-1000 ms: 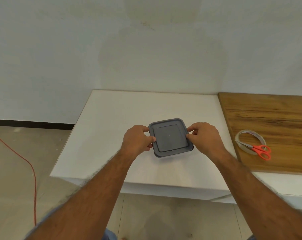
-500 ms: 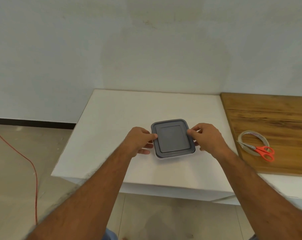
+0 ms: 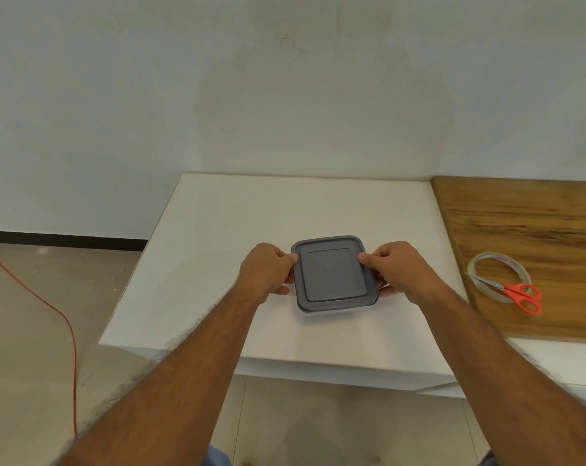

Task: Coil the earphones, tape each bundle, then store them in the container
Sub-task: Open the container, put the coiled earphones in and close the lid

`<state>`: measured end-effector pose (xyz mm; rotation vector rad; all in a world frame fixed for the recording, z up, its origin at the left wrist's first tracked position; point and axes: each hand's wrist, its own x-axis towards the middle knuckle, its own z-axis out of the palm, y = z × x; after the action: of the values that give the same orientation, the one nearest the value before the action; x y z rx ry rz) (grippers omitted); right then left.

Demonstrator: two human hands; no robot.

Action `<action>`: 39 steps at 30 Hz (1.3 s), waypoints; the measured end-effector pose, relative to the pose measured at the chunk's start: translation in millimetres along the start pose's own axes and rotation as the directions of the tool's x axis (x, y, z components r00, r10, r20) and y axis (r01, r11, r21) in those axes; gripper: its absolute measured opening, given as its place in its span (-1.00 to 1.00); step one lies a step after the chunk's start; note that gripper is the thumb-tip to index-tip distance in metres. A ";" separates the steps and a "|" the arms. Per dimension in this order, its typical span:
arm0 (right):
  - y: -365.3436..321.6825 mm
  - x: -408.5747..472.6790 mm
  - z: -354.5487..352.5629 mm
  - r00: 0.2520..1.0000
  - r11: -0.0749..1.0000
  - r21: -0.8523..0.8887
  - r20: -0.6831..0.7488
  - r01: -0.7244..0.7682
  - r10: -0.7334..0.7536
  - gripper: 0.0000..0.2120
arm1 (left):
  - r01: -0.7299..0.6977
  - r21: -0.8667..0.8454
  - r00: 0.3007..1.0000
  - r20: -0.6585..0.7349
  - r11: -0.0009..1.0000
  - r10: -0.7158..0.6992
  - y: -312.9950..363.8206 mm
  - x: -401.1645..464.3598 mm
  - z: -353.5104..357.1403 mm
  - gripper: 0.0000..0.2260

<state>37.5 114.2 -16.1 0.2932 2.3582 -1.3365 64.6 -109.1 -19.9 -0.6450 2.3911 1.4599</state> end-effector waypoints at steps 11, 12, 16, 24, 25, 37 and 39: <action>-4.4 8.4 -2.6 1.000 0.988 0.152 -0.013 0.022 -0.020 -0.61 | 0.068 -0.153 0.998 0.026 0.986 -0.064 4.8 7.2 5.4 -0.69; -5.9 9.7 0.3 1.000 0.983 0.183 -0.020 0.012 -0.009 -0.58 | 0.063 -0.162 0.998 0.014 0.985 -0.062 4.7 8.4 7.4 -0.68; -8.5 15.1 11.1 0.995 0.943 0.325 -0.041 -0.077 0.095 -0.56 | 0.089 -0.277 0.996 0.001 0.957 -0.093 3.9 11.5 11.7 -0.74; -12.2 26.0 13.4 0.987 0.918 0.376 -0.036 -0.130 0.155 -0.74 | 0.234 -0.530 0.971 0.080 0.815 -0.227 5.1 13.5 11.2 -0.83; -12.1 26.6 14.4 0.988 0.926 0.360 -0.053 -0.116 0.145 -0.74 | 0.234 -0.538 0.970 0.076 0.810 -0.229 5.3 14.6 11.9 -0.84; -6.8 19.8 14.5 0.995 0.954 0.297 -0.077 -0.037 0.063 -0.61 | 0.120 -0.518 0.990 0.001 0.847 -0.140 1.4 7.8 15.5 -0.83; -3.9 14.6 13.0 0.996 0.961 0.278 -0.091 0.002 0.024 -0.52 | 0.107 -0.507 0.993 0.006 0.856 -0.120 0.0 0.9 12.7 -0.79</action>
<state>26.2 100.8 -25.6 0.4591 2.2350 -1.6843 63.7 -98.0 -26.1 -0.9048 1.9358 2.0535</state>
